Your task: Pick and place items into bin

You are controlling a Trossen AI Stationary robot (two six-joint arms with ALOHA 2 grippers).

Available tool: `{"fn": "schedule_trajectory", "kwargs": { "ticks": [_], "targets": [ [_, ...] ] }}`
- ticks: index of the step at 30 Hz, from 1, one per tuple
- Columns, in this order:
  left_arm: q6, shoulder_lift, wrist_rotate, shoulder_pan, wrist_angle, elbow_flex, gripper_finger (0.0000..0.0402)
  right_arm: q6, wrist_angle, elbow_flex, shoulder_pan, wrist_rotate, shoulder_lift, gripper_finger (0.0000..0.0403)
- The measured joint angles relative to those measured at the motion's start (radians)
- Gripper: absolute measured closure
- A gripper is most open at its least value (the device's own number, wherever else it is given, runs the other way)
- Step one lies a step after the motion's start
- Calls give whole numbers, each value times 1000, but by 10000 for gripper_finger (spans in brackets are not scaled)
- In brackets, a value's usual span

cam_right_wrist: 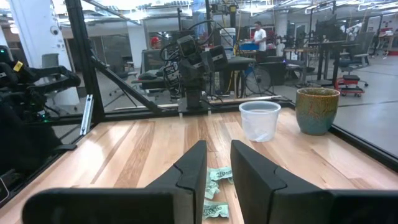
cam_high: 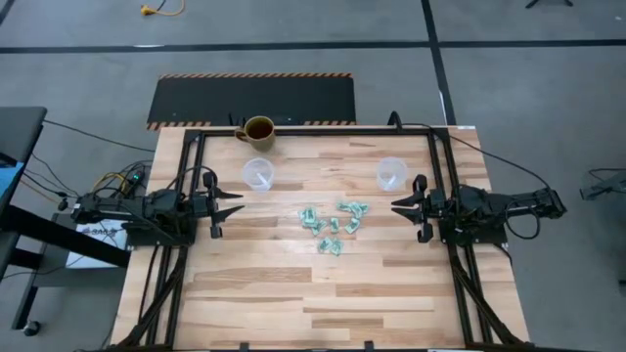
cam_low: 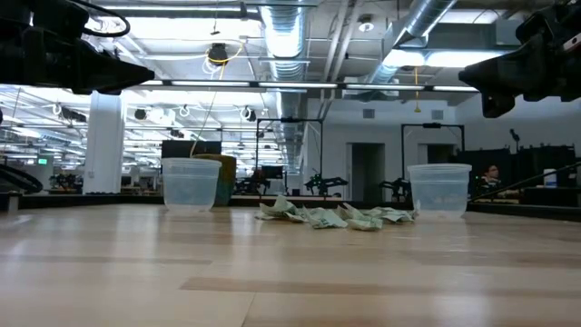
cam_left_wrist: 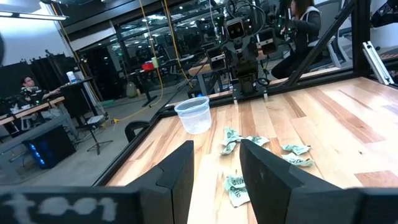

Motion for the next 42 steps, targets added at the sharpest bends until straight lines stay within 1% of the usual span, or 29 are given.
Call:
{"fn": "schedule_trajectory", "kwargs": {
  "ticks": [25, 29, 31, 36, 39, 42],
  "targets": [
    [7, 0, 0, 0, 0, 0, 281, 0, 0, 0, 0, 0, 0, 336],
    [1, 0, 0, 0, 0, 0, 281, -100, 14, 0, 0, 0, 0, 335],
    [-1, 0, 0, 0, 0, 0, 281, -113, 49, 0, 0, 0, 0, 336],
    [8, 0, 0, 0, 0, 0, 281, -78, 186, 0, 0, 0, 0, 335],
    [1, 0, 0, 0, 0, 0, 281, -170, 304, 0, -1, 10, 0, 336],
    [4, 0, 0, 0, 0, 0, 281, -259, 438, 0, -1, 65, 0, 336]
  ]
}}
